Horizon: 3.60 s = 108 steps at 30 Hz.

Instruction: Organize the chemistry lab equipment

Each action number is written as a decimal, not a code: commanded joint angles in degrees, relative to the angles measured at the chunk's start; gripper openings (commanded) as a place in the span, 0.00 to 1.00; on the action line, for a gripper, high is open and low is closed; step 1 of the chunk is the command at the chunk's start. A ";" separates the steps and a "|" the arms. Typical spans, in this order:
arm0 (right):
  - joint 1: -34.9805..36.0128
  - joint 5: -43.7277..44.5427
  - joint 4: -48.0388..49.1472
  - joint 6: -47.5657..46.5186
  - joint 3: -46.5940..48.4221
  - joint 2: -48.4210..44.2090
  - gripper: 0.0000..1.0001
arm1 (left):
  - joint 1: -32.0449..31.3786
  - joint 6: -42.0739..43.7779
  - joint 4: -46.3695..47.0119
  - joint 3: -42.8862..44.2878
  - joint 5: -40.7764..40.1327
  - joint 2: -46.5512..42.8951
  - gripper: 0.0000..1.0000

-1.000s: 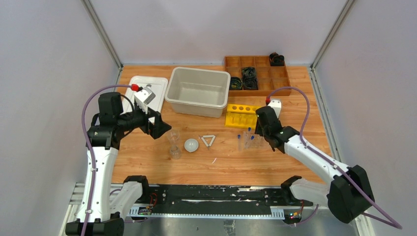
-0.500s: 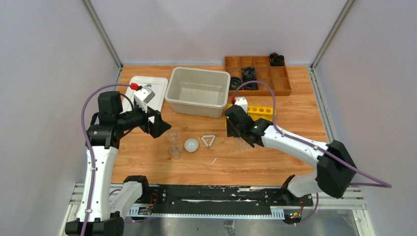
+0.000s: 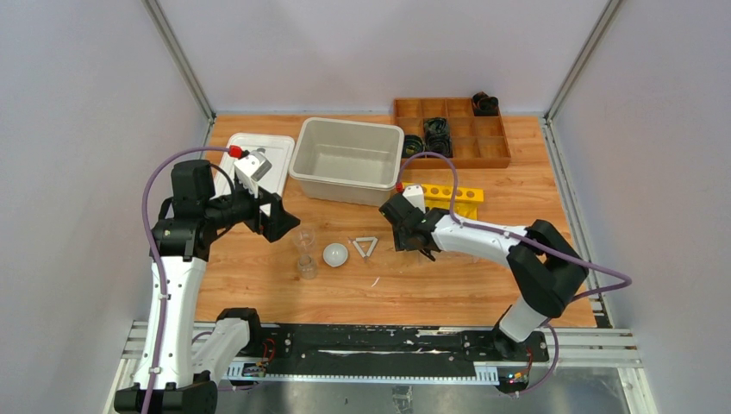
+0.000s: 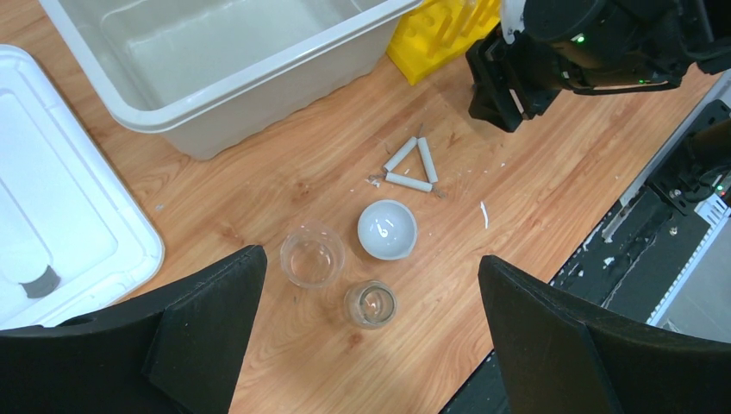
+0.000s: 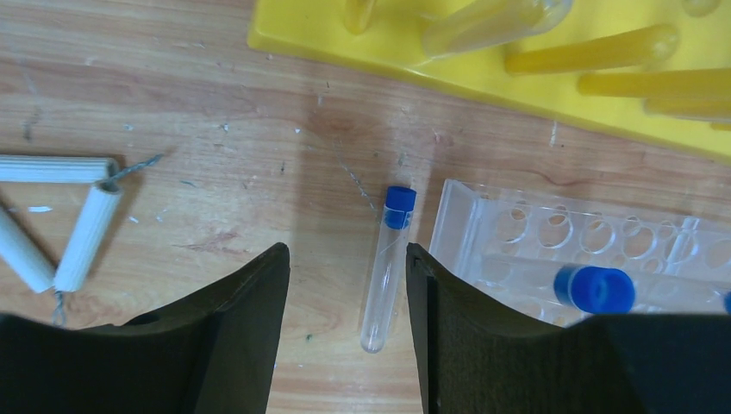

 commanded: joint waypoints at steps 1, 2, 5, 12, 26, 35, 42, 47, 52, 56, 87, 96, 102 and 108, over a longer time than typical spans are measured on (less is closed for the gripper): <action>0.42 2.65 -1.02 2.49 1.63 2.32 0.55 | -0.22 -0.05 0.25 1.49 0.01 -0.40 1.00; 0.42 2.86 -1.24 2.84 1.68 2.85 0.55 | -0.22 0.01 0.25 1.41 0.02 -0.39 1.00; 0.42 2.90 -1.35 3.21 2.19 4.44 0.55 | -0.18 0.02 0.25 1.14 0.14 -0.17 1.00; 0.42 -0.83 -0.18 4.55 2.99 7.66 0.55 | -0.21 0.82 0.21 0.88 0.98 -0.21 1.00; 2.20 -9.81 6.85 4.21 3.19 8.85 0.40 | -0.20 -0.38 0.25 2.16 1.41 0.11 1.00; 2.12 -9.92 6.86 3.51 3.69 9.31 0.15 | -0.22 -0.85 0.08 3.34 1.44 -0.09 1.00; 2.34 -9.52 6.59 2.11 4.24 5.54 0.00 | -0.22 -0.93 0.07 3.44 0.93 -0.88 1.00; 2.94 -8.29 5.56 0.85 6.05 -0.53 0.00 | -0.22 -1.47 0.08 3.06 1.04 -1.25 1.00; 4.78 -6.55 5.76 -0.26 8.61 -7.61 0.00 | -0.22 -2.97 0.03 2.66 1.67 -1.30 1.00; 7.00 -4.97 7.28 -1.30 11.31 -13.04 0.00 | -0.18 -4.47 0.08 2.58 1.87 -1.63 1.00; 8.01 -11.53 6.01 -10.14 -1.38 -13.16 0.62 | -0.20 -4.24 0.08 -0.53 8.44 -2.18 1.00; 7.02 -11.33 4.47 -15.20 -1.93 -4.84 0.65 | -0.21 -4.54 0.08 0.49 8.03 -2.73 1.00; 5.08 -11.13 4.59 -15.62 -2.11 -0.82 0.65 | -0.22 -4.54 0.16 1.11 7.59 -3.09 1.00; 4.47 -13.99 6.30 -14.86 -3.67 1.86 0.61 | -0.22 -4.46 0.16 1.77 7.35 -2.84 1.00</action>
